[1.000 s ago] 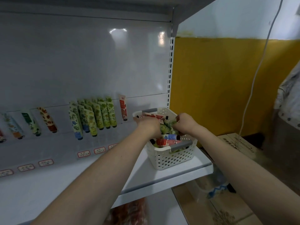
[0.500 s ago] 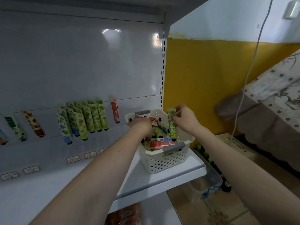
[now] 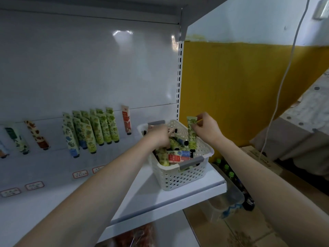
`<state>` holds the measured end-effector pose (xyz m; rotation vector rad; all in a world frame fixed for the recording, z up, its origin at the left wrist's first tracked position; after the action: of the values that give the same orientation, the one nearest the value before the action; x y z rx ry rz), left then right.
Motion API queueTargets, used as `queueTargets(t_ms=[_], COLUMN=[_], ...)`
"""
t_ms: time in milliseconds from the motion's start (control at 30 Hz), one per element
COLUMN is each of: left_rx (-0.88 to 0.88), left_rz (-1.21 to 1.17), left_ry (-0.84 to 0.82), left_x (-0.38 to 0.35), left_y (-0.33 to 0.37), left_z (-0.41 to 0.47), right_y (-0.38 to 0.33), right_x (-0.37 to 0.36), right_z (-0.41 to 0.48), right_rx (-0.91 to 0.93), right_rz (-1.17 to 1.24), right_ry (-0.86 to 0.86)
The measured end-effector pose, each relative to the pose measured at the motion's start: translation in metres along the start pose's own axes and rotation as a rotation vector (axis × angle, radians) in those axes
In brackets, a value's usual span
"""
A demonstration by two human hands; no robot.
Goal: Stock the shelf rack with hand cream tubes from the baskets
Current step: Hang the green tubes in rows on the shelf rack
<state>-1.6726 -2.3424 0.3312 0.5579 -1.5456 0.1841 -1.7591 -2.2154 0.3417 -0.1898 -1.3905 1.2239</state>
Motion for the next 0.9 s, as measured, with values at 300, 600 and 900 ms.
queueTargets(t_ms=[300, 600, 900], left_rx=[-0.015, -0.026, -0.008], left_rz=[-0.76, -1.118, -1.245], left_ry=[-0.11, 0.333, 0.529], left_x=[0.002, 0.031, 0.048], left_y=[-0.01, -0.018, -0.079], left_z=[-0.029, -0.063, -0.141], right_y=[-0.006, -0.028, -0.103], right_x=[0.003, 0.014, -0.014], right_z=[-0.003, -0.016, -0.056], right_rx=[0.028, 0.076, 0.073], right_rz=[0.044, 0.327, 0.807], right_ry=[0.072, 0.156, -0.015])
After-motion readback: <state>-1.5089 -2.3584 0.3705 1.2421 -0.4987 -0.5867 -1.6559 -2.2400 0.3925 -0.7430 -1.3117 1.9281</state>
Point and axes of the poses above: each hand's wrist, its own z-axis towards the middle knuckle, its own x-axis out of the back of the hand, y = z × x, the point moved 3 cm from there along z, towards the middle knuckle, and after that the axes turned 3 degrees about z, right-handed, at the moved point
